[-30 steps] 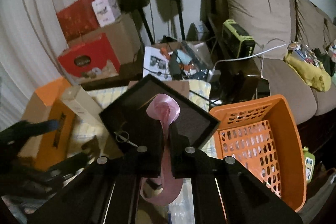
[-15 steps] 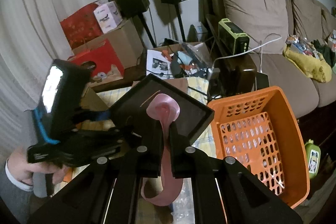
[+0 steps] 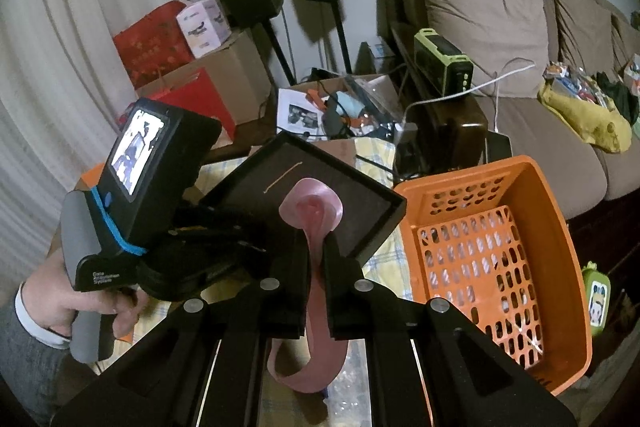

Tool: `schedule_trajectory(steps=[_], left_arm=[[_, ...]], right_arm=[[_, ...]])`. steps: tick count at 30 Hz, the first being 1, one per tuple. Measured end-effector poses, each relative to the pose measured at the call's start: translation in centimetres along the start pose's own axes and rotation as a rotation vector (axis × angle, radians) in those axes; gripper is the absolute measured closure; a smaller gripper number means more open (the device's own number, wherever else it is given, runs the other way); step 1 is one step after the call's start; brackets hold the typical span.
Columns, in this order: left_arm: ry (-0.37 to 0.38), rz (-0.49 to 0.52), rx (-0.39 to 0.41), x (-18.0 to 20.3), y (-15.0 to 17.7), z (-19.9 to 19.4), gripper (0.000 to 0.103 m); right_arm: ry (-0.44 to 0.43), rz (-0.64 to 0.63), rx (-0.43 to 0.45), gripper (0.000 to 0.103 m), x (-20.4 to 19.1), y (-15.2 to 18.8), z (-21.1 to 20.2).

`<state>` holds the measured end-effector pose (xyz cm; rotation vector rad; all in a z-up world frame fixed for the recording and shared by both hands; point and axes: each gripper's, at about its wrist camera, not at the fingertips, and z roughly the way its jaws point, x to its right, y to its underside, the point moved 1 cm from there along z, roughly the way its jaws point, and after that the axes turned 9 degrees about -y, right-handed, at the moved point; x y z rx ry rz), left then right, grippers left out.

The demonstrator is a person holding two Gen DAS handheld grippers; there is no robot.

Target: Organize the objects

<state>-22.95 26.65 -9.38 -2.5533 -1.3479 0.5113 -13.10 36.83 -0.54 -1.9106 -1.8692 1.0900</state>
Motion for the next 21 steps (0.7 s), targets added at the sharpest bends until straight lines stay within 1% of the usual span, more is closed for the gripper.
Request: schedule_trajectory(steps=[3,6,7,8,9,10,11,15,16,17,18,19,20,21], left_arm=[[0.003,-0.006,-0.005,-0.1,-0.1,-0.2,0.102],[0.027,-0.049,-0.011,-1.3,-0.3,-0.6,0.1],[0.037,-0.053,-0.015,-1.6,-0.3,-0.7,0.094],[0.04,-0.054,-0.018,-1.7,-0.3,-0.8,0.081],[0.039,-0.049,-0.02,-1.8,-0.3,-0.9,0.07],[0.031,-0.035,-0.018,-1.8,-0.1,-1.0,0.051],[0.017,-0.021,-0.008,-1.6,0.0,-1.2,0.042],[0.029,0.017,-0.015,-0.6,0.2,-1.0,0.042],[0.01,0.039,-0.022,-0.1,0.3,-0.7,0.042],[-0.014,0.056,-0.03,0.4,0.4,-0.4,0.048],[-0.027,0.066,-0.035,0.7,0.5,-0.2,0.056],[-0.03,0.077,-0.035,0.9,0.6,-0.1,0.062],[-0.017,0.074,-0.035,1.0,0.7,-0.1,0.07],[-0.002,0.069,-0.042,1.0,0.7,-0.1,0.071]], right_arm=[[0.002,0.001,0.002,0.097,0.0,0.0,-0.2],[0.003,-0.001,0.005,0.097,0.0,0.0,-0.3],[0.004,-0.002,0.006,0.096,0.0,0.0,-0.4],[0.004,-0.001,0.007,0.096,0.1,0.0,-0.4],[0.005,0.0,0.007,0.096,0.2,0.1,-0.4],[0.004,0.003,0.007,0.096,0.3,0.1,-0.4],[0.004,0.006,0.007,0.096,0.4,0.1,-0.3],[0.002,0.017,0.0,0.096,0.7,0.3,0.0],[0.002,0.018,-0.003,0.096,0.8,0.4,0.1],[0.001,0.019,-0.005,0.096,0.7,0.4,0.2],[0.001,0.019,-0.006,0.096,0.7,0.5,0.2],[0.001,0.018,-0.007,0.096,0.7,0.5,0.2],[0.001,0.017,-0.007,0.096,0.7,0.5,0.2],[0.002,0.018,-0.006,0.096,0.7,0.5,0.2]])
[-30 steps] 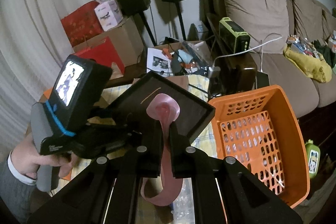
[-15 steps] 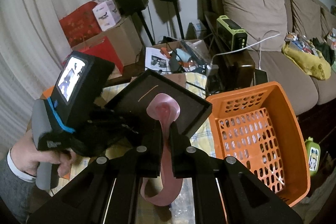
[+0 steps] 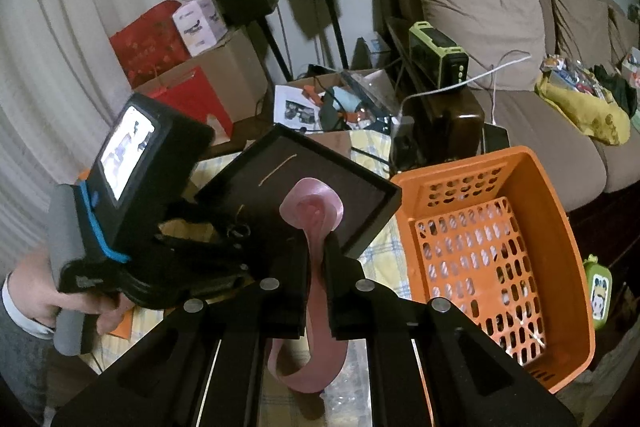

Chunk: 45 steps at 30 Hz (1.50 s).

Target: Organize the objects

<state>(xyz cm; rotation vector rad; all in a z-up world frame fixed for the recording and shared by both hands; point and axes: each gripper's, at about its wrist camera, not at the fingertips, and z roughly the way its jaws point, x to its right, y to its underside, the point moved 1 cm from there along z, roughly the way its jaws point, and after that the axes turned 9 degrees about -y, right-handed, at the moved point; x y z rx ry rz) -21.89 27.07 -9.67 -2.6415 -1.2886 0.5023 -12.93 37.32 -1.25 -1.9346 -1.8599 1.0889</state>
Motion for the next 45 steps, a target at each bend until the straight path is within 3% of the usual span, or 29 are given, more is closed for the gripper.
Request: schedule_trajectory(steps=[6,7,8,9,22,25,27,28,29,32,36,37,39,41,43,45], left_arm=[[-0.005,-0.005,0.004,0.0,-0.1,-0.1,0.074],[-0.001,-0.012,0.008,-0.1,-0.2,-0.2,0.079],[0.005,-0.016,0.01,-0.2,-0.3,-0.4,0.095],[0.016,-0.024,0.005,-0.3,-0.3,-0.5,0.097],[0.05,-0.073,0.066,-1.6,-0.3,-2.3,0.103],[0.043,-0.061,0.045,-1.5,-0.3,-2.2,0.103],[-0.001,-0.066,0.006,-1.5,-0.3,-1.3,0.101],[-0.016,-0.07,-0.006,-1.7,-0.3,-1.0,0.091],[-0.03,-0.074,-0.022,-1.8,-0.3,-0.5,0.071],[-0.081,-0.093,-0.01,-2.3,-0.3,-0.2,0.031],[-0.078,-0.065,-0.027,-2.3,-0.5,0.6,0.028],[-0.092,-0.046,-0.027,-2.1,-0.5,0.7,0.029],[-0.082,-0.013,-0.026,-1.5,-0.4,0.8,0.043],[-0.022,-0.014,-0.035,-1.3,-0.6,0.5,0.08],[-0.028,0.011,-0.041,-0.6,-0.8,0.3,0.097],[-0.061,0.038,-0.039,0.1,-1.0,0.2,0.097]], right_arm=[[0.002,0.009,0.004,0.096,0.3,-0.1,-0.1],[0.003,0.009,0.003,0.096,0.2,0.0,-0.1],[0.001,0.008,0.002,0.096,0.3,-0.1,-0.2],[0.002,0.007,0.001,0.096,0.3,-0.1,-0.1],[-0.001,-0.009,-0.003,0.096,-0.5,-0.3,-0.4],[0.0,-0.017,-0.005,0.096,-0.9,-0.4,-0.5],[-0.004,-0.019,-0.002,0.096,-1.0,-0.3,-0.5],[-0.005,-0.019,-0.002,0.096,-1.1,-0.4,-0.5],[-0.007,-0.019,-0.002,0.096,-1.1,-0.3,-0.4],[-0.007,-0.02,-0.01,0.095,-1.2,0.0,-0.2],[-0.003,-0.017,-0.019,0.095,-0.9,0.2,0.2],[-0.003,-0.014,-0.021,0.095,-0.8,0.2,0.3],[-0.004,-0.007,-0.022,0.095,-0.6,0.2,0.4],[-0.005,-0.002,-0.022,0.095,-0.5,0.3,0.5],[-0.005,0.001,-0.023,0.095,-0.5,0.3,0.6],[-0.007,0.002,-0.025,0.095,-0.5,0.3,0.7]])
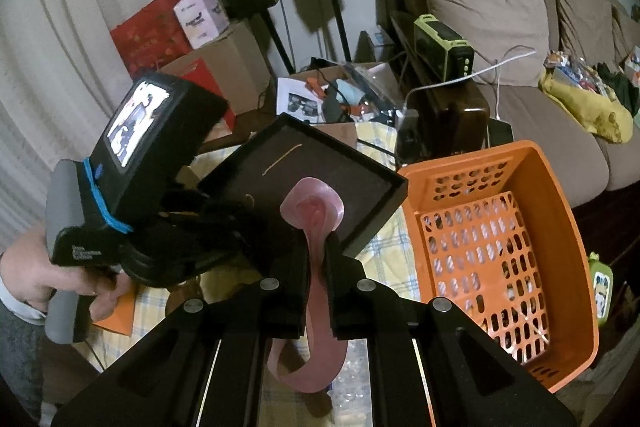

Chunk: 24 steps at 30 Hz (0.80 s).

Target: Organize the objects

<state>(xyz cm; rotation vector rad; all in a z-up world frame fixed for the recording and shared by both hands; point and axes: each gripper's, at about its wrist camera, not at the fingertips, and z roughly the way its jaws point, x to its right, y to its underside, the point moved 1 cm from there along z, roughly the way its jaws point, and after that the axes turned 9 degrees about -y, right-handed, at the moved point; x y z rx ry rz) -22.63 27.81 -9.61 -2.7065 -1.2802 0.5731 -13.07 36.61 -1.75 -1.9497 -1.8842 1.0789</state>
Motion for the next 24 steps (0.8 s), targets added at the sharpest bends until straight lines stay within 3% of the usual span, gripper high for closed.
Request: schedule_trajectory(steps=[15,24], left_arm=[[0.077,-0.072,0.061,-1.2,-0.5,-2.6,0.101],[0.148,-0.141,0.156,-3.3,0.6,-7.0,0.101]], right_arm=[[-0.003,-0.004,0.007,0.095,-0.3,0.0,-0.3],[-0.008,-0.024,0.024,0.095,-1.3,-0.5,-1.3]])
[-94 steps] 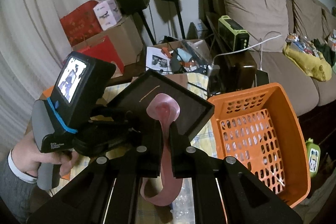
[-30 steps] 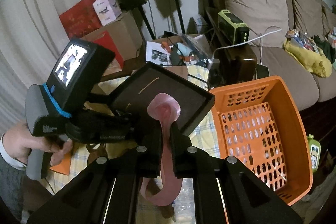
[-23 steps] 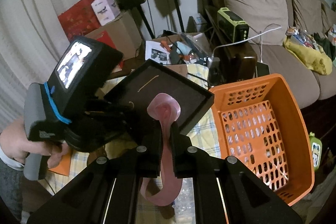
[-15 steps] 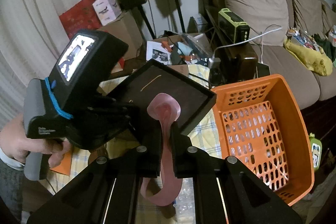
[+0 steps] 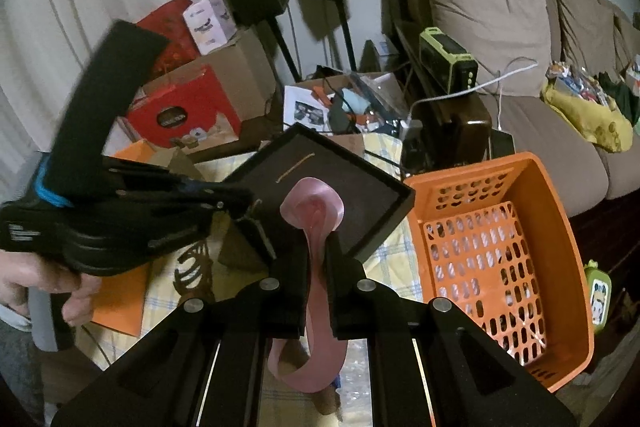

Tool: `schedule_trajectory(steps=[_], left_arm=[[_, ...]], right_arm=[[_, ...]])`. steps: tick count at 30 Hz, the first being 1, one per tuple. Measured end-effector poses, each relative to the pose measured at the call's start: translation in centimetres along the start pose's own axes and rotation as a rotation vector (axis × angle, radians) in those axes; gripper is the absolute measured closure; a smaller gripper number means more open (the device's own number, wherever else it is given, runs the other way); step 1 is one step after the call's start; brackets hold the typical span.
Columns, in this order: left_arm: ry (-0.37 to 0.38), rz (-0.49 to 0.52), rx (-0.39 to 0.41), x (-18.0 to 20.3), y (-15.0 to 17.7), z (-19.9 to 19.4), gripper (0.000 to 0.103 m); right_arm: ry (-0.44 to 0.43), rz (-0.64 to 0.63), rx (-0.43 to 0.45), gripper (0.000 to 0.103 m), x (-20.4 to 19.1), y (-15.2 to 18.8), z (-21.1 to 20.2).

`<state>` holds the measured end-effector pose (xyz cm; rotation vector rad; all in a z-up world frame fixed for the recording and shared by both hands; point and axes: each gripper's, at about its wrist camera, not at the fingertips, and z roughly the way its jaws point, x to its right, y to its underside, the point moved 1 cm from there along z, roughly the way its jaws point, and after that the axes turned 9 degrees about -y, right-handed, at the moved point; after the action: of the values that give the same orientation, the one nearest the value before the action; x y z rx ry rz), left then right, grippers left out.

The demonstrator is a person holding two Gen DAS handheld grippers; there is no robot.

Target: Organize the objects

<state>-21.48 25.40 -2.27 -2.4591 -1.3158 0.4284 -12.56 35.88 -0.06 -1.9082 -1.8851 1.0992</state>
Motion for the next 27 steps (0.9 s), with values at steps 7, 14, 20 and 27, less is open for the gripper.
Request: schedule_trajectory(steps=[7,14,20,27], left_arm=[[0.014,-0.031,0.067,-1.3,0.8,-4.1,0.101],[0.013,-0.065,0.13,-3.4,2.6,-8.3,0.101],[-0.025,-0.104,0.172,-6.6,5.3,-11.6,0.101],[-0.07,-0.196,0.204,-11.5,9.3,-13.9,0.101]], right_arm=[[-0.017,-0.03,0.02,0.095,-2.0,-1.0,-1.1],[-0.044,-0.078,0.033,0.095,-5.3,-2.0,-1.6],[-0.077,-0.13,0.026,0.095,-9.0,-2.6,-1.2],[-0.119,-0.191,0.024,0.095,-13.8,-2.8,-0.5]])
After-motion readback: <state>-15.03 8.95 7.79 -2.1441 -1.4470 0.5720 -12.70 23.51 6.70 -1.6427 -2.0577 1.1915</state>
